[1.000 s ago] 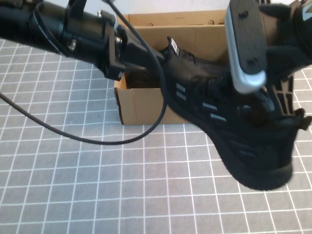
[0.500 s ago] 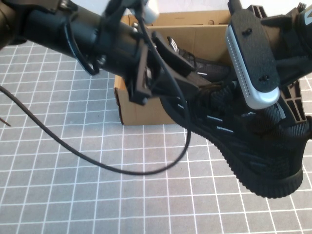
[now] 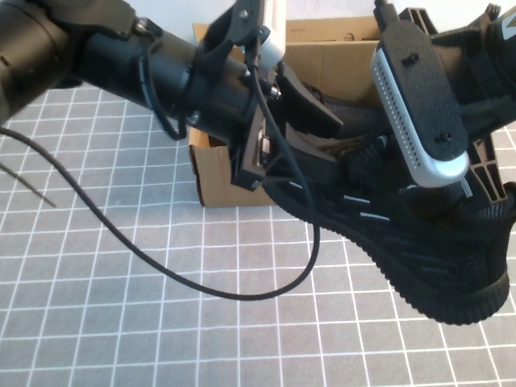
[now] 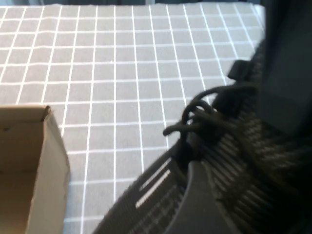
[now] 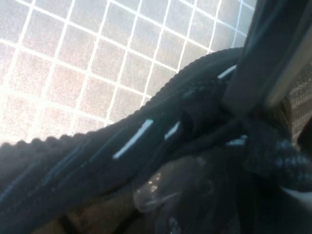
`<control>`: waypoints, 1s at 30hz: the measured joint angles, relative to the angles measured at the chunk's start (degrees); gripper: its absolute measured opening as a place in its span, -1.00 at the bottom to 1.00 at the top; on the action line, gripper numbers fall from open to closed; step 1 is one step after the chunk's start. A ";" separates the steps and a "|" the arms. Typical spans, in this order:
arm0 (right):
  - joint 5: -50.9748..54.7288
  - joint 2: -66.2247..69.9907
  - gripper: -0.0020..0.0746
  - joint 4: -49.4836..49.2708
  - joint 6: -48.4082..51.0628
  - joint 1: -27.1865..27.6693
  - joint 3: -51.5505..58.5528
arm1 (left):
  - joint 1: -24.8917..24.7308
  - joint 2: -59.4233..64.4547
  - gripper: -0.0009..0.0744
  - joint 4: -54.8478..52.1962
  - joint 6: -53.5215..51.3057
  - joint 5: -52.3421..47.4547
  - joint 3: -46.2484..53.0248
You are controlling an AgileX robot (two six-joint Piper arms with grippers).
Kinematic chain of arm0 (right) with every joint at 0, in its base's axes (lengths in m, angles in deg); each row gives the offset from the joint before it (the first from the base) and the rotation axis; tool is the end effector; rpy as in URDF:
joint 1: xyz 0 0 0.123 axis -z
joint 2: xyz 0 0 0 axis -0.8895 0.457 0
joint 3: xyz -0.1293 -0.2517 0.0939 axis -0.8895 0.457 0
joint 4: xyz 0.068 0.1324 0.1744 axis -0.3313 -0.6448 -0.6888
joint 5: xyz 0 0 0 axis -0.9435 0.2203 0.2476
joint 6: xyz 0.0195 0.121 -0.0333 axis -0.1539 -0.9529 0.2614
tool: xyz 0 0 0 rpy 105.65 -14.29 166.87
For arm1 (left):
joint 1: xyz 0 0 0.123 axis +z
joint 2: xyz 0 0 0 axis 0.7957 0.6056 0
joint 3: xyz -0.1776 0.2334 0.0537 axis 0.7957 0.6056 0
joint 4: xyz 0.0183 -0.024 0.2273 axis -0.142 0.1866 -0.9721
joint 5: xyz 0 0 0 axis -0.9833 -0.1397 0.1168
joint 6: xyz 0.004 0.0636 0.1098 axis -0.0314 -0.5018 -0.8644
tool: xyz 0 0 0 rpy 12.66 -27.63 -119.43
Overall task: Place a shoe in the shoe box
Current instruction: Hand over the shoe, then place the shoe in the shoe box
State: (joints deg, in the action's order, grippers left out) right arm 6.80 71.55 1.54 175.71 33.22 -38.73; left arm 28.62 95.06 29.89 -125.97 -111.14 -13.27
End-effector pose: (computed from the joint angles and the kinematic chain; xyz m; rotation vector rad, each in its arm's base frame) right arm 0.2312 0.1740 0.3863 -2.0776 1.3648 0.0230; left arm 0.2742 -0.2355 0.3492 1.7052 1.4480 -0.8970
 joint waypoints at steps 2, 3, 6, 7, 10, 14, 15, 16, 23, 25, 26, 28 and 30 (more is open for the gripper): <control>0.00 0.00 -0.92 -0.13 0.67 0.10 0.00 | 0.00 0.98 0.14 1.29 -1.28 -0.02 0.00; 0.00 0.00 -0.92 -0.13 0.89 0.11 0.00 | 0.00 1.33 0.14 1.72 -2.03 -0.13 0.00; 0.00 0.00 -0.92 -0.13 1.16 0.23 0.00 | 0.00 2.38 0.14 2.37 -3.47 -0.26 0.00; 0.00 0.00 -0.92 -0.13 1.27 0.23 0.00 | 0.00 2.67 0.14 2.48 -3.85 -0.34 0.00; 0.00 0.00 -0.92 -0.13 1.70 0.33 0.00 | -0.29 3.72 0.14 3.11 -4.32 -0.50 0.00; 0.24 0.00 -0.92 -0.13 2.61 0.41 0.00 | -1.44 4.62 0.14 3.12 -4.44 -0.50 0.00; 0.33 0.00 -0.92 -0.13 2.76 0.41 0.00 | -1.89 4.70 0.14 2.87 -4.44 -0.50 0.00; 0.36 0.00 -0.92 -0.13 2.75 0.41 0.00 | -2.28 4.75 0.14 2.69 -4.54 -0.50 0.00; 0.96 0.04 -0.92 -0.22 2.99 0.41 0.00 | -3.17 5.46 -0.14 2.43 -4.56 -0.54 -0.09; 0.96 0.13 -0.92 -0.22 2.99 0.46 0.00 | -3.24 5.61 -0.44 2.65 -4.66 -0.80 -0.22; 0.96 0.13 -0.92 -0.22 2.99 0.46 0.00 | -3.24 5.61 -0.58 2.65 -4.66 -0.93 -0.22; 0.85 0.13 -0.92 -0.26 1.88 0.46 0.00 | -3.24 5.61 -0.77 2.73 -4.89 -1.30 -0.33; 0.48 0.13 -0.91 -0.26 -0.62 0.46 0.00 | -3.24 5.61 -0.84 2.77 -4.89 -1.39 -0.47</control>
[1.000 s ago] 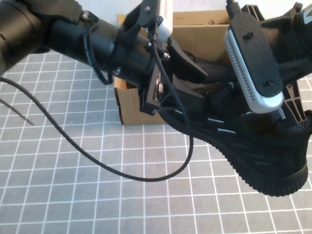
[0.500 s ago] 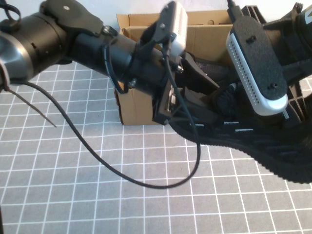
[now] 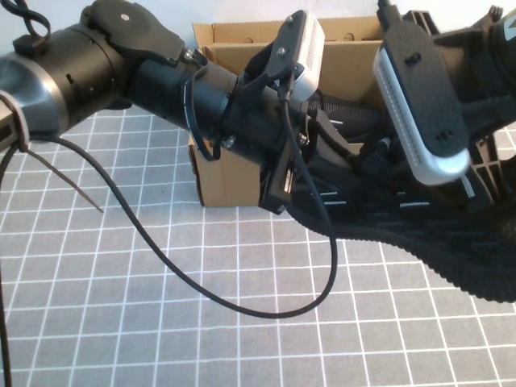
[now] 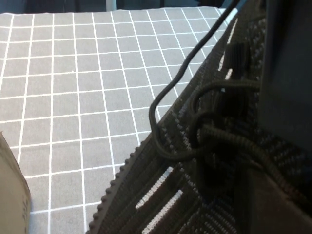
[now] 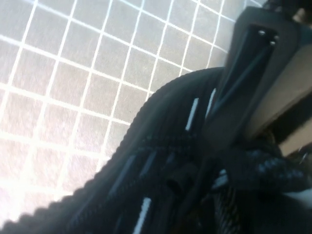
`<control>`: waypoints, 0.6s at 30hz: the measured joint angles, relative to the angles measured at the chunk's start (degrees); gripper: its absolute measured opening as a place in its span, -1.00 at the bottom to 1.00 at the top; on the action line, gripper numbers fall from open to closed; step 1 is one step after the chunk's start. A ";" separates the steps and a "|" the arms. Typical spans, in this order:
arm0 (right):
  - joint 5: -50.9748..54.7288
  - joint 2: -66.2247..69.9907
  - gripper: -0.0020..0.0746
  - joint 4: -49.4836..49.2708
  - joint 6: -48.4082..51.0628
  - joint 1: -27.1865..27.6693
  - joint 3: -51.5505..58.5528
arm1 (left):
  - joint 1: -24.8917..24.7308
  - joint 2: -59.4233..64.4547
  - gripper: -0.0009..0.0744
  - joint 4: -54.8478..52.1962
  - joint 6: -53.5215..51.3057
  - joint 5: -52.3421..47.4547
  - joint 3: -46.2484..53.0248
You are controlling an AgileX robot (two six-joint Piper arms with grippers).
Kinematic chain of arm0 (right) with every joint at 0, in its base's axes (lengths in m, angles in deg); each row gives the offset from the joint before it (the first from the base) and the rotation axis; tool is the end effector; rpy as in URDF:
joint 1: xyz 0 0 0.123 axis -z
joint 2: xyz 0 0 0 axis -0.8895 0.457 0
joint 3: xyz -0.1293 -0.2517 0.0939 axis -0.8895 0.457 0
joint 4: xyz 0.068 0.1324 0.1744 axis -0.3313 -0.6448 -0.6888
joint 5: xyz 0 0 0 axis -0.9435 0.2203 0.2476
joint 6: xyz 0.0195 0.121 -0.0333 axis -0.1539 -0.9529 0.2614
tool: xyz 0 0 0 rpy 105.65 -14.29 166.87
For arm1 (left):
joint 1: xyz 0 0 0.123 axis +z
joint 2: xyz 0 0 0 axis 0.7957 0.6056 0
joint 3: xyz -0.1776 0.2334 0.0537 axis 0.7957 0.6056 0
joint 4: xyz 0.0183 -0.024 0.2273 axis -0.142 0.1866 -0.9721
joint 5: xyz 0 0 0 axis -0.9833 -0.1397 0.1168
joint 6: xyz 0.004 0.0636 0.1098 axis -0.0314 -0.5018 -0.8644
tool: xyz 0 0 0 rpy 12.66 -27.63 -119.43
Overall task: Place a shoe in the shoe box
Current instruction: Place the shoe in the shoe box
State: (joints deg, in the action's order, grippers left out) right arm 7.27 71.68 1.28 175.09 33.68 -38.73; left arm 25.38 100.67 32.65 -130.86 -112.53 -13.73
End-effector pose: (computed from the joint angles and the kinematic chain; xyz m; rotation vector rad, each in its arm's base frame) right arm 0.2320 0.1726 0.3853 -2.0709 1.3877 0.0358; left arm 0.2758 -0.2627 0.3213 1.7846 1.3805 -1.0035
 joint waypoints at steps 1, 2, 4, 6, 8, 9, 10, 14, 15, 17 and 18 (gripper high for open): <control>-0.16 0.00 -0.91 0.00 -1.66 0.00 0.00 | 0.00 0.00 -0.86 0.00 0.00 0.00 0.00; -0.30 0.00 -0.89 0.00 -3.11 0.00 0.00 | 0.00 0.00 -0.87 0.00 0.00 0.00 0.00; -1.06 0.00 -0.78 0.26 -7.66 0.00 0.00 | 0.00 0.00 -0.88 -0.27 0.44 0.23 0.00; -1.83 -0.10 -0.59 0.96 -13.19 0.00 0.00 | 0.00 0.04 -0.89 -0.67 1.27 0.53 0.00; -2.54 -0.44 -0.36 2.45 -19.00 0.00 -0.02 | 0.00 0.13 -0.90 -1.60 1.95 1.63 0.00; -2.79 -0.70 -0.24 3.60 -22.16 0.00 -0.12 | 0.00 0.13 -0.90 -1.98 2.15 2.42 0.00; -2.79 -0.99 -0.14 4.80 -25.10 0.00 -0.56 | 0.00 0.13 -0.90 -2.50 2.37 3.10 0.00; -1.83 -2.99 -0.02 8.95 -34.37 0.00 -2.59 | 0.00 0.77 -0.91 -4.10 3.15 5.55 -0.38; -1.06 -3.57 -0.04 9.79 -36.72 0.00 -3.30 | 0.00 1.02 -0.91 -4.49 4.05 5.66 -0.86; 1.25 -4.53 -0.14 11.10 -40.86 0.00 -4.60 | -0.08 1.22 -0.91 -5.71 6.30 5.66 -2.89; 2.25 -5.09 -0.22 12.00 -43.16 0.00 -5.21 | -0.08 1.22 -0.91 -5.96 7.15 5.66 -4.00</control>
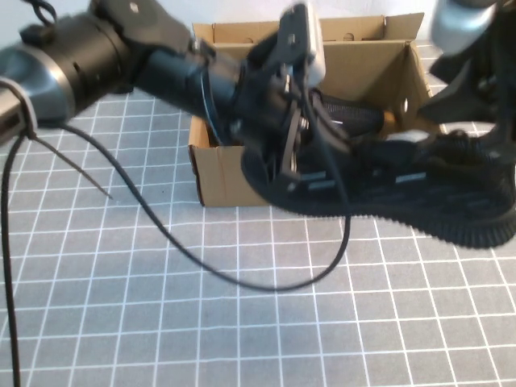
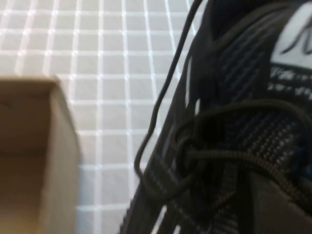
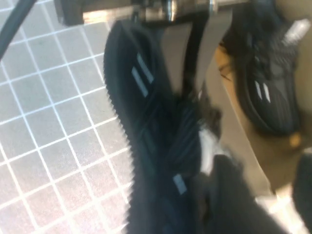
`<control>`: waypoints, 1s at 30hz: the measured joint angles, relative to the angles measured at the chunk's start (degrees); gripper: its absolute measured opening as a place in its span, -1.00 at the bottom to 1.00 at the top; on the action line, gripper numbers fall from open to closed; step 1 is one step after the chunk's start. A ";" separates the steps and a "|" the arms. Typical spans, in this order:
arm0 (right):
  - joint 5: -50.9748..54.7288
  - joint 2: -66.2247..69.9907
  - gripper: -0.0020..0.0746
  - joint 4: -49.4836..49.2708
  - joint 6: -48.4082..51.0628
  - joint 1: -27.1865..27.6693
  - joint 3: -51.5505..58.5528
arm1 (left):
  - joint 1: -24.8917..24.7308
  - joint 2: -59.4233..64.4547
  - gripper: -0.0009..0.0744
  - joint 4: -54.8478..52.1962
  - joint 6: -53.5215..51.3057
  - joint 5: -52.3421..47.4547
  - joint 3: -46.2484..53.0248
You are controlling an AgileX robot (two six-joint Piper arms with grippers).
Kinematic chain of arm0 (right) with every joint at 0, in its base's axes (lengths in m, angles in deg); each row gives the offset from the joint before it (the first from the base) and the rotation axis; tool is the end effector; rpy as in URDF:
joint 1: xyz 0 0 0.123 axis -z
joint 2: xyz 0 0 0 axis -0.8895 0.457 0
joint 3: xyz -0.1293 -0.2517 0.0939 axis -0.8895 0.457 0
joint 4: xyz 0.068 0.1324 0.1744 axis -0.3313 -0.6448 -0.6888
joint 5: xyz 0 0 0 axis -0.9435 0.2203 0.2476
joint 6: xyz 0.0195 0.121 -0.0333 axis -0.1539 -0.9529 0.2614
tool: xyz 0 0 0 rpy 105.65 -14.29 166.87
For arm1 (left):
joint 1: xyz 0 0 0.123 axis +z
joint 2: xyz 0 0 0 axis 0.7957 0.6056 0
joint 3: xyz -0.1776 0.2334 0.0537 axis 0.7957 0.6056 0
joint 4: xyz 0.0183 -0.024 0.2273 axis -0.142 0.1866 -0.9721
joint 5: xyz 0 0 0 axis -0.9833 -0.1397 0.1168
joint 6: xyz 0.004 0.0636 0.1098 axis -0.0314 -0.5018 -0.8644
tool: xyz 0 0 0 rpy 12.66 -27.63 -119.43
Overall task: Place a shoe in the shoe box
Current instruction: Place the shoe in the shoe box
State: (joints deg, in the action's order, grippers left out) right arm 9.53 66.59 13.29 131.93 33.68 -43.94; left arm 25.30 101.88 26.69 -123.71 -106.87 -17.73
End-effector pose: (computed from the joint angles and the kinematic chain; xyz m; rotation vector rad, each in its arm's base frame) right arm 0.2205 0.1388 0.4276 -1.4132 1.9744 0.0500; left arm 0.2978 -0.2632 0.3219 1.7295 1.5075 -0.8591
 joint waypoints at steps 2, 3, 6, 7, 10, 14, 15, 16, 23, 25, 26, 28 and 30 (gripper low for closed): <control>0.93 -1.09 -0.42 1.70 -4.51 0.00 -0.82 | 0.00 0.00 -0.91 -0.28 1.84 0.54 -3.19; 1.23 -1.75 -0.55 2.60 -6.63 0.00 -0.98 | 0.00 0.00 -0.91 -0.37 2.43 0.93 -4.46; 1.70 -3.40 -0.84 5.44 -12.39 0.00 -1.11 | 0.00 0.00 -0.92 -1.09 4.26 2.67 -8.74; 1.71 -3.80 -0.89 6.69 -14.36 0.00 -1.11 | 0.00 0.00 -0.92 -1.81 4.91 3.32 -9.89; 1.80 -4.72 -0.96 9.16 -19.46 0.00 -1.11 | 0.00 0.00 -0.92 -3.75 5.70 6.07 -11.94; 1.80 -6.51 -0.98 10.84 -24.61 0.00 -0.14 | -0.07 0.23 -0.92 -6.85 5.83 10.95 -12.75; 1.80 -7.25 -0.98 10.99 -25.75 0.00 0.79 | -0.07 0.50 -0.92 -7.55 5.83 11.89 -12.86; 1.80 -8.06 -0.99 11.08 -26.59 0.00 1.97 | -0.07 0.95 -0.92 -8.37 5.83 13.07 -12.87; 1.94 -13.18 -0.99 11.40 -30.01 0.00 11.49 | -0.07 5.69 -0.92 -11.54 5.93 22.88 -12.87; 1.94 -14.46 -0.99 11.40 -30.70 0.00 13.52 | -0.07 6.53 -0.92 -11.98 5.93 24.09 -12.87; 1.94 -15.17 -0.99 11.40 -30.81 0.00 14.57 | -0.07 6.98 -0.92 -12.23 5.93 24.52 -12.87; 1.94 -16.65 -0.99 11.40 -30.92 0.00 16.44 | -0.07 7.90 -0.92 -12.43 5.93 24.72 -12.87; 1.94 -17.97 -0.99 11.40 -30.92 0.00 18.20 | -0.07 8.70 -0.92 -12.43 5.93 25.35 -12.87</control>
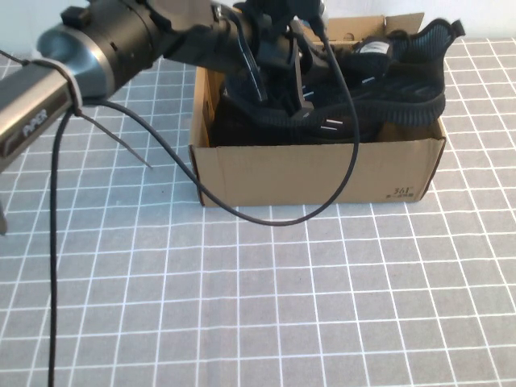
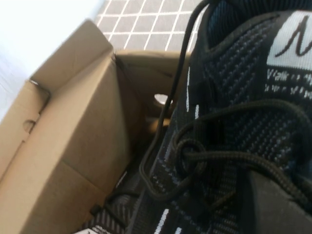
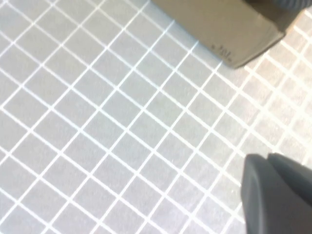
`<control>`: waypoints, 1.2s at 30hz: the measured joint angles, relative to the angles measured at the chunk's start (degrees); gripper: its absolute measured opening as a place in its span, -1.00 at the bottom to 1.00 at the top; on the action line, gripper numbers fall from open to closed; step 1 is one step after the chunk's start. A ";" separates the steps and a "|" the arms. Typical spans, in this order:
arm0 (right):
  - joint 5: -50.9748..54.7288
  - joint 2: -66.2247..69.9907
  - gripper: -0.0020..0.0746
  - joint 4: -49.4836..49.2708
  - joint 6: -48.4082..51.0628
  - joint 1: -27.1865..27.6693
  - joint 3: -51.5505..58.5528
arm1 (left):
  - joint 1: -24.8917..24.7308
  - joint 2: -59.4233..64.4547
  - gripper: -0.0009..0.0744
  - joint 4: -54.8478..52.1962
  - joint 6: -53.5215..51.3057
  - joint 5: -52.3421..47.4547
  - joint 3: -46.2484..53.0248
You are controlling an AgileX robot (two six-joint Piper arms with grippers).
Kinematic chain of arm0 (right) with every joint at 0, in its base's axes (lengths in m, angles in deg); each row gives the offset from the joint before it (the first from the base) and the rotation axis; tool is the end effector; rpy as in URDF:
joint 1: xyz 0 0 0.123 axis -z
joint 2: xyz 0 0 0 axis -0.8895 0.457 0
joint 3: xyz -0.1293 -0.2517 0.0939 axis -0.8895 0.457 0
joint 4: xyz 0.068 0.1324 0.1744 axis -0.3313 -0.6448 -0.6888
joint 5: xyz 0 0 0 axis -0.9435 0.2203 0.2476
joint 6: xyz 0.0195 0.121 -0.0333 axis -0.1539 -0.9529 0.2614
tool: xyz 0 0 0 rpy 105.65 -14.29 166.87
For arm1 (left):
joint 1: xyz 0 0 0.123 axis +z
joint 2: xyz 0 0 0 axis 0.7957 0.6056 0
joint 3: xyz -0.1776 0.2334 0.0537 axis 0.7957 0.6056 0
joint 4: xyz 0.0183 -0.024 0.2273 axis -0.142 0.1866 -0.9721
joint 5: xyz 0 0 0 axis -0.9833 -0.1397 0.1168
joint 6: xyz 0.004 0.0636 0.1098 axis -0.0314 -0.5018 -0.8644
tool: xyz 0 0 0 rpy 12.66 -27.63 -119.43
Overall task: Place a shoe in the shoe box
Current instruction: Place the shoe in the shoe box
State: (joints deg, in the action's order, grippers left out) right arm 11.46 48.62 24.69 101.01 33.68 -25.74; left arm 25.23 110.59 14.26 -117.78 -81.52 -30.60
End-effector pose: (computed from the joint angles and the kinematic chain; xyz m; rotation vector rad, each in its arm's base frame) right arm 0.1505 0.0725 0.4008 -0.8456 2.3204 0.0280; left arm 0.3955 -0.2702 0.3237 1.4575 1.5431 -0.3260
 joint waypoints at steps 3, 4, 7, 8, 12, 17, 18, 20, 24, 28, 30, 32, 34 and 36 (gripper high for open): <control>0.00 -1.95 -0.99 0.00 0.00 0.00 2.33 | 0.00 1.18 -0.92 0.00 0.02 0.24 0.00; 0.00 -2.63 -0.99 0.00 0.00 0.00 2.96 | 0.00 1.45 -0.92 -0.12 0.02 0.24 0.00; 0.00 -4.24 -0.99 0.00 0.00 0.00 3.92 | 0.34 1.65 -0.92 -0.23 0.54 -0.02 0.00; 0.00 -4.61 -0.99 0.00 0.00 0.00 4.08 | 0.60 1.65 -0.92 -0.23 0.69 -0.02 0.00; 0.00 -5.25 -0.99 0.00 0.00 0.00 4.08 | 2.16 1.65 -0.92 0.10 2.19 -0.70 0.00; -0.41 -5.47 -0.99 0.00 0.00 0.00 4.08 | 4.21 1.65 -0.92 -0.04 2.56 -6.20 0.00; -0.80 -5.47 -0.99 0.00 0.00 0.00 4.08 | 4.34 1.65 -0.92 -0.03 2.56 -7.23 0.00; -1.54 -5.47 -0.99 0.00 0.00 0.00 4.08 | 4.34 1.65 -0.92 0.10 2.43 -8.63 0.00; -1.89 -5.47 -0.99 -0.13 0.00 0.00 4.08 | 4.34 1.65 -0.92 2.58 1.98 -8.74 0.00; -1.93 -5.47 -0.99 -0.42 0.00 0.00 4.08 | 4.34 2.45 -0.92 5.31 0.42 -8.33 0.00; -1.93 -5.47 -0.99 -0.53 0.00 0.00 4.08 | 4.34 3.08 -0.92 6.18 0.03 -8.19 0.00; -1.93 -5.47 -0.99 -0.66 0.00 0.00 4.08 | 4.23 3.91 -0.92 6.92 -0.10 -7.80 0.00; -1.93 -5.47 -0.99 -0.66 0.00 0.00 4.08 | 4.23 4.64 -0.92 7.29 -0.38 -7.24 0.00; -1.93 -5.47 -0.99 -0.66 0.00 0.00 4.08 | 4.23 5.31 -0.92 7.68 -0.93 -6.14 0.00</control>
State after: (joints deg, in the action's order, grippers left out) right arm 9.53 43.15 24.03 101.01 33.68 -21.66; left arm 29.47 115.90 21.94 -118.71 -87.67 -30.60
